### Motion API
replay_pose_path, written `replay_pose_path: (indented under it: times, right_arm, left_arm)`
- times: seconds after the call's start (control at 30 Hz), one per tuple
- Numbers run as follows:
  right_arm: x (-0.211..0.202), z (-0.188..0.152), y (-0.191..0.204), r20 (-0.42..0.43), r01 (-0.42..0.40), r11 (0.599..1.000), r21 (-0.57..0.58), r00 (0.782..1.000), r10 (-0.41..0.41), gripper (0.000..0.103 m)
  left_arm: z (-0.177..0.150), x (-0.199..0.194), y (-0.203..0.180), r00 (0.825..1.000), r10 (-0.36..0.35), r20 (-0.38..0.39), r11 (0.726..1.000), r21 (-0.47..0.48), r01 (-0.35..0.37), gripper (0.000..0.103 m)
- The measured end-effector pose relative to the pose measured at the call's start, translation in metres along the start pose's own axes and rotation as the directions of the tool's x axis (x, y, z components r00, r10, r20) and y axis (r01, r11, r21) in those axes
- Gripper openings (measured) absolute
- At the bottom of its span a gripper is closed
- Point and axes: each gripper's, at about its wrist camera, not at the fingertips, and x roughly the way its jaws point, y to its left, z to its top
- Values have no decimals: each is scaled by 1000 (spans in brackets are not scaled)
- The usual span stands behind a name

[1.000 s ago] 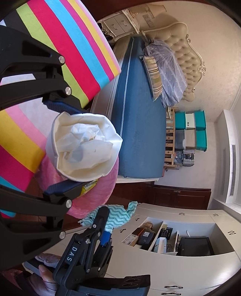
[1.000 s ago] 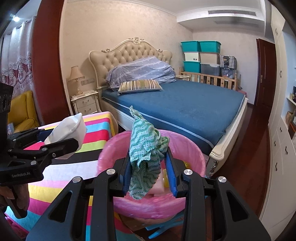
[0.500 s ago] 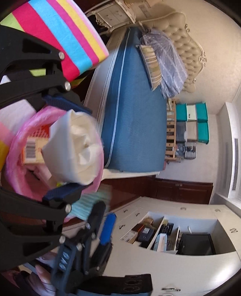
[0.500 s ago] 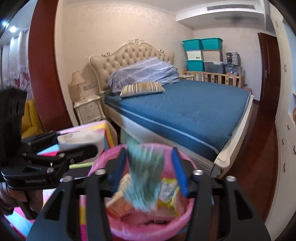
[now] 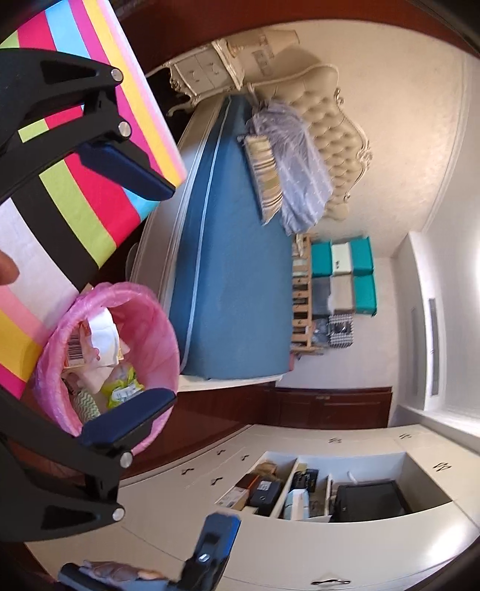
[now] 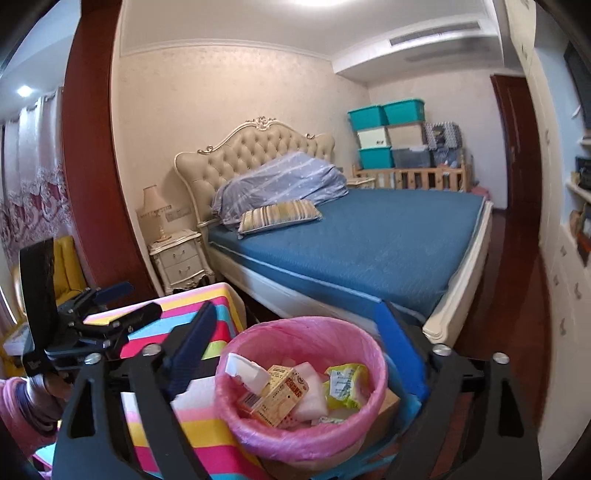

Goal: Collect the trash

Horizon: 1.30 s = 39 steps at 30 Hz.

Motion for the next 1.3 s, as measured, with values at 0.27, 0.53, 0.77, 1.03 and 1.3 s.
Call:
replay_pose_path:
  times: [0.27, 0.53, 0.77, 1.03, 1.3]
  right_arm:
    - [-55, -7, 41, 66, 86, 994, -64, 994, -81, 85]
    - [-57, -38, 60, -31, 119, 987, -108, 992, -123, 85]
    - [-42, -65, 64, -122, 98, 986, -136, 986, -115, 85]
    - [-36, -73, 63, -137, 95, 986, -136, 984, -114, 85]
    - [-37, -71, 61, -136, 104, 986, -131, 983, -122, 85]
  left_arm:
    - [13, -55, -3, 997, 12, 74, 1000, -24, -11, 98]
    - [-24, -81, -12, 1000, 16, 15, 1000, 0, -16, 99]
    - [-57, -86, -22, 999, -8, -45, 1000, 27, 9, 98]
    - [-67, -81, -22, 996, -40, -77, 999, -9, 39, 98]
    - [-69, -77, -24, 996, -39, -85, 999, 6, 39, 99]
